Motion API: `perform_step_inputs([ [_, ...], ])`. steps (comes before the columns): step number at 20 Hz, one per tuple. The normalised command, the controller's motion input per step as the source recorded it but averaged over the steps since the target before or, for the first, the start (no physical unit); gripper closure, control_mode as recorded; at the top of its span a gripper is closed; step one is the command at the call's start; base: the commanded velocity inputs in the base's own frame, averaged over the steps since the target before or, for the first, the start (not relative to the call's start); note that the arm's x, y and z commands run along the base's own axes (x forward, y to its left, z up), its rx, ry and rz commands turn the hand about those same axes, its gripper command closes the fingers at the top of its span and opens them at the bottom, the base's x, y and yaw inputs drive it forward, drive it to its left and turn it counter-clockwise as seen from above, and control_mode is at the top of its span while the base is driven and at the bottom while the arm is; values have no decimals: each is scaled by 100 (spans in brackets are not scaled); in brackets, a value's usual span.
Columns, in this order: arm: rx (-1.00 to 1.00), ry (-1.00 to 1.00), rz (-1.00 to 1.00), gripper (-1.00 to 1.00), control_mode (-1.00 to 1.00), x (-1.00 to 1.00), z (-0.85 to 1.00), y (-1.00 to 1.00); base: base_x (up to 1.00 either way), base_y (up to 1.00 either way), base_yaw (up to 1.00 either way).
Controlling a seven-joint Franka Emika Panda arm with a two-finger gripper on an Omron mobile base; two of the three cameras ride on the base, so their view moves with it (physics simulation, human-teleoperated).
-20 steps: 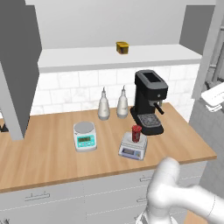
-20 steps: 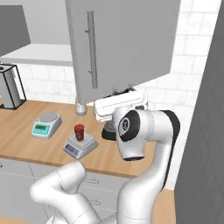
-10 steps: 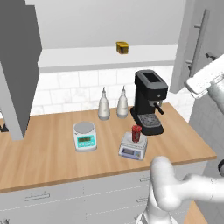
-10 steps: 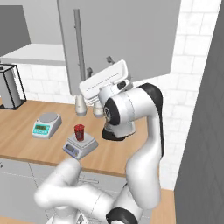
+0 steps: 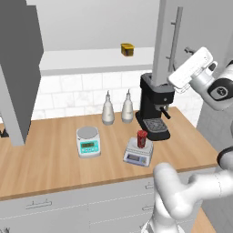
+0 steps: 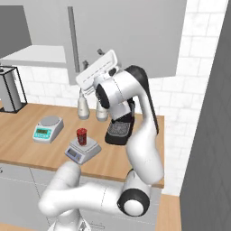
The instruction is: Pick the yogurt and place it on the digital scale for weighing, and close the cabinet.
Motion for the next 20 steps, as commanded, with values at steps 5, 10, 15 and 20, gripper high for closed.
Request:
perform_step_inputs([
  [5,-9,13,-5,-100,-100,96,-5,61,0,0,0],
  [10,-7,15,-1,-100,-100,100,-3,42,0,0,0],
  [15,-2,1,-12,-100,-100,80,-11,9,0,0,0],
  [20,-2,2,-13,-100,-100,84,-28,0,0,0,0],
])
